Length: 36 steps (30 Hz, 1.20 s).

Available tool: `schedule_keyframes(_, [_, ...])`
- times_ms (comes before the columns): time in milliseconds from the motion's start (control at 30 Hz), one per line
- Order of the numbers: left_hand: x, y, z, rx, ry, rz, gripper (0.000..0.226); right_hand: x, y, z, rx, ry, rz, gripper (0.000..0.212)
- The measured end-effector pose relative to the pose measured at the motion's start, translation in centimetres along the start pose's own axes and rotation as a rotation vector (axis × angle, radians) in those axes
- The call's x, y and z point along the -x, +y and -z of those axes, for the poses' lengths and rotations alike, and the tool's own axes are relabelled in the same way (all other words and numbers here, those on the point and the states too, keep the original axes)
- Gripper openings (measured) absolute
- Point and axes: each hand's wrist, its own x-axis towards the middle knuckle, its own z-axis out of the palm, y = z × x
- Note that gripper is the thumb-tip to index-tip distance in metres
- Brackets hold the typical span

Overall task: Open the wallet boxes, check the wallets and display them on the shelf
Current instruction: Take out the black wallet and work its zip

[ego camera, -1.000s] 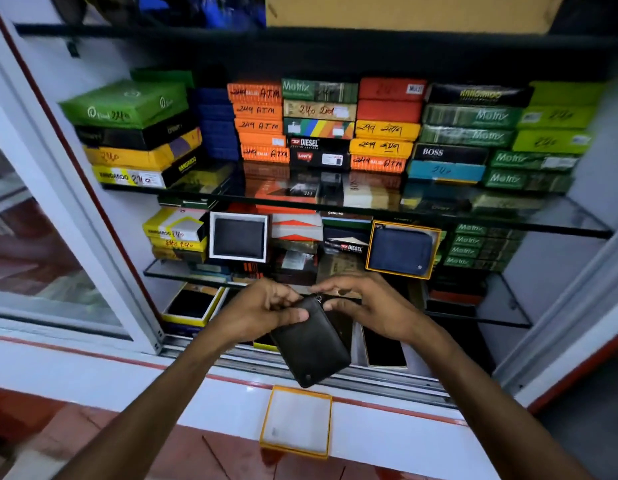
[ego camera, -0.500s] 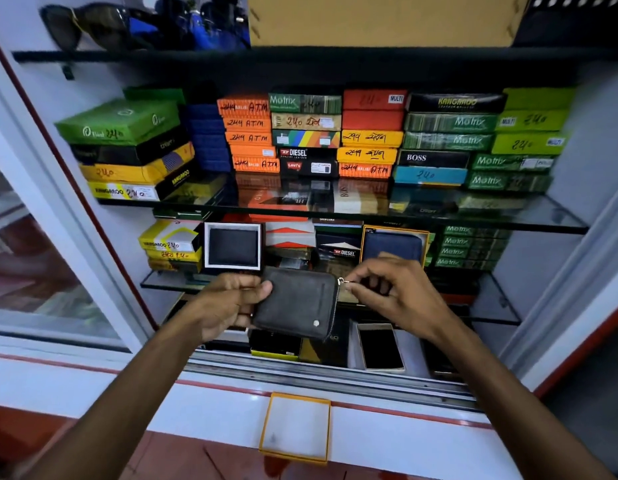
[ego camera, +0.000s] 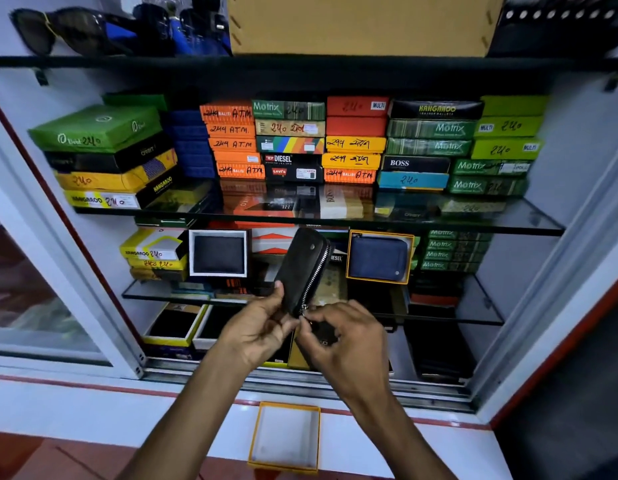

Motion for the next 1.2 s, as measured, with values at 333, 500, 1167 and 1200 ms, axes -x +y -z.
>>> schedule_keyframes(333, [-0.3,0.0,1.1,-0.053,-0.007,-0.083,0.023,-1.5,1.1,2.2,0.155,-0.003,-0.005,0.012])
schedule_keyframes(500, [0.4,1.4,2.7,-0.362,-0.040,-0.199,0.025,-3.9,3.0,4.9,0.138,-0.073,0.045,0.012])
schedule_keyframes(1167, [2.3,1.2,1.0,-0.715,-0.152,-0.100,0.026,-4.5,7.0,3.4,-0.722,-0.272,-0.695,0.038])
schedule_keyframes(1200, [2.2,1.3,1.1,-0.694,-0.124,-0.134,0.019,-3.8,7.3,3.9,-0.771,-0.258,-0.773,0.045])
